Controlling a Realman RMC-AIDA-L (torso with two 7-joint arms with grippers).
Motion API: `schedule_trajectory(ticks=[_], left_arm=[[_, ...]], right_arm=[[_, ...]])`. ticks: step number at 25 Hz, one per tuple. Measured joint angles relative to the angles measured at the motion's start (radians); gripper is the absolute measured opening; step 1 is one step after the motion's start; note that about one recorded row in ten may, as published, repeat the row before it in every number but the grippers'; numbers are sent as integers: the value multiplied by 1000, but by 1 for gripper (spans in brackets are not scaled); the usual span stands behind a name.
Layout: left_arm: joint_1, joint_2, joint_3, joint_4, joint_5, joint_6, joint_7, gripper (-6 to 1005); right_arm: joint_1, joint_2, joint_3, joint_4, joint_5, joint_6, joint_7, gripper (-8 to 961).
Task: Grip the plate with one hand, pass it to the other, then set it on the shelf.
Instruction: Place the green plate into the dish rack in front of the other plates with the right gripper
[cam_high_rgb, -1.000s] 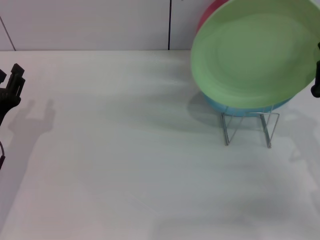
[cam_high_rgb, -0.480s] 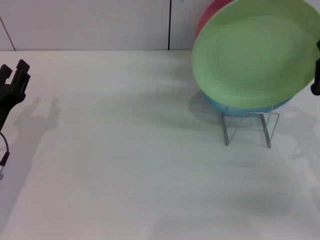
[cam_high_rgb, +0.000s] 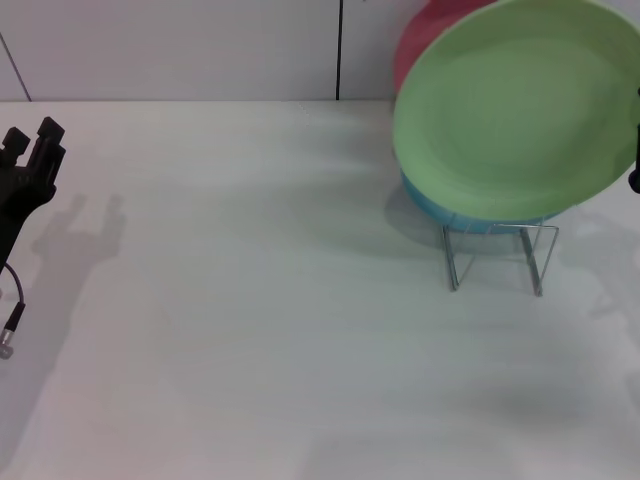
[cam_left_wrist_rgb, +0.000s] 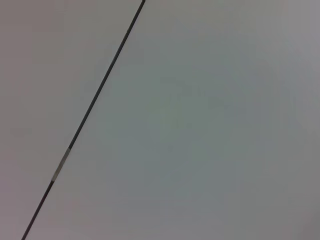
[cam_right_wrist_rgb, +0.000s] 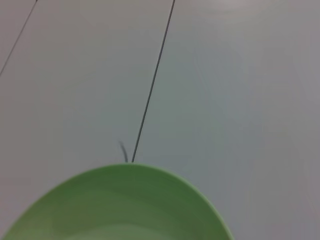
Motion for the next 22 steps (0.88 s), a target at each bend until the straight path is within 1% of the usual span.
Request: schedule_trajectory(ticks=[22], left_arm=[[-2, 0, -1, -2, 0, -12, -9, 514]], right_arm=[[-3, 0, -7, -48, 0, 22, 0, 18]])
